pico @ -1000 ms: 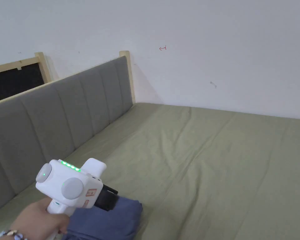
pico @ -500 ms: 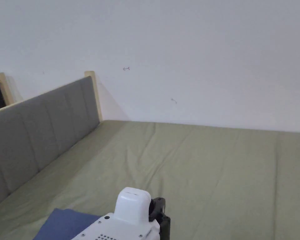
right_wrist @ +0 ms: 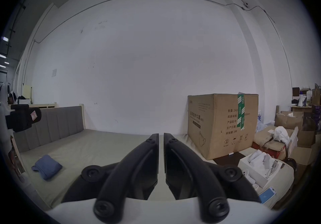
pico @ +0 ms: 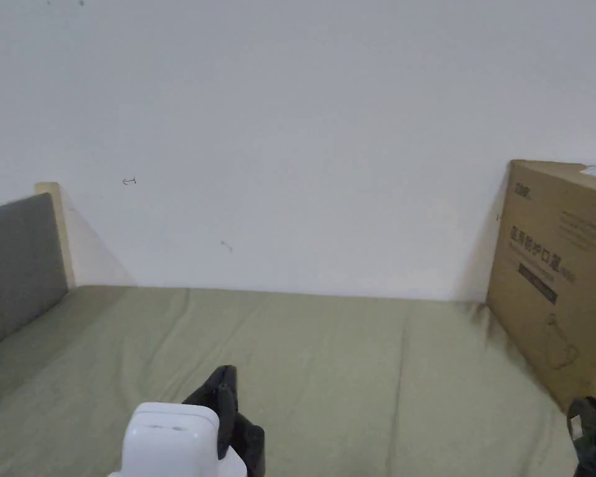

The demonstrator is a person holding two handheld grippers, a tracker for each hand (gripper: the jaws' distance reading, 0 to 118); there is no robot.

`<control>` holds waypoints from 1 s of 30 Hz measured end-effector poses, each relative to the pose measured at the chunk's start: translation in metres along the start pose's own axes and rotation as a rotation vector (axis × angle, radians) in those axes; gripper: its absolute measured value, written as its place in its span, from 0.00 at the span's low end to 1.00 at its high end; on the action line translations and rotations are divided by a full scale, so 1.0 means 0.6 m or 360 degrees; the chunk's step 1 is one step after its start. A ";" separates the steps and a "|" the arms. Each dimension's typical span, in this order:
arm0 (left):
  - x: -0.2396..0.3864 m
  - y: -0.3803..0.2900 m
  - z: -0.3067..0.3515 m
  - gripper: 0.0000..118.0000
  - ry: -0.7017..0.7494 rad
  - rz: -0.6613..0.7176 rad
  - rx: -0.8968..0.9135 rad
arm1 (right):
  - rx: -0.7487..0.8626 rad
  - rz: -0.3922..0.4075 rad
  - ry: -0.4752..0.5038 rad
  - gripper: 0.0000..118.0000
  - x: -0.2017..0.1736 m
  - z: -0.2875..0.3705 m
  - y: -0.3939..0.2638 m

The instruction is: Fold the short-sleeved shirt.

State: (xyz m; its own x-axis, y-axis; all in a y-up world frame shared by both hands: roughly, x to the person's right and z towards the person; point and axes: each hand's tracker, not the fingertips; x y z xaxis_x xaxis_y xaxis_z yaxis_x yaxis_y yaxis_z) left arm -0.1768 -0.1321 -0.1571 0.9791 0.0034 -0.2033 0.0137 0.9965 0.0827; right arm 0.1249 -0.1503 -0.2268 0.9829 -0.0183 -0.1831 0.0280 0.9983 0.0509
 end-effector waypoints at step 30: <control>-0.016 0.016 0.015 1.00 -0.0045 -0.0011 0.0006 | 0.0117 0.0019 -0.0030 1.00 -0.038 0.038 0.029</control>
State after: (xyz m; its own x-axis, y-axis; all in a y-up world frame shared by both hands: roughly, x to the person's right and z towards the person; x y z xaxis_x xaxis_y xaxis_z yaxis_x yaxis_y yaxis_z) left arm -0.1844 -0.1235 -0.1457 0.9844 -0.0059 -0.1761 0.0212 0.9961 0.0854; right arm 0.1071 -0.1337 -0.1994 0.9865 -0.0078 -0.1634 0.0286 0.9917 0.1250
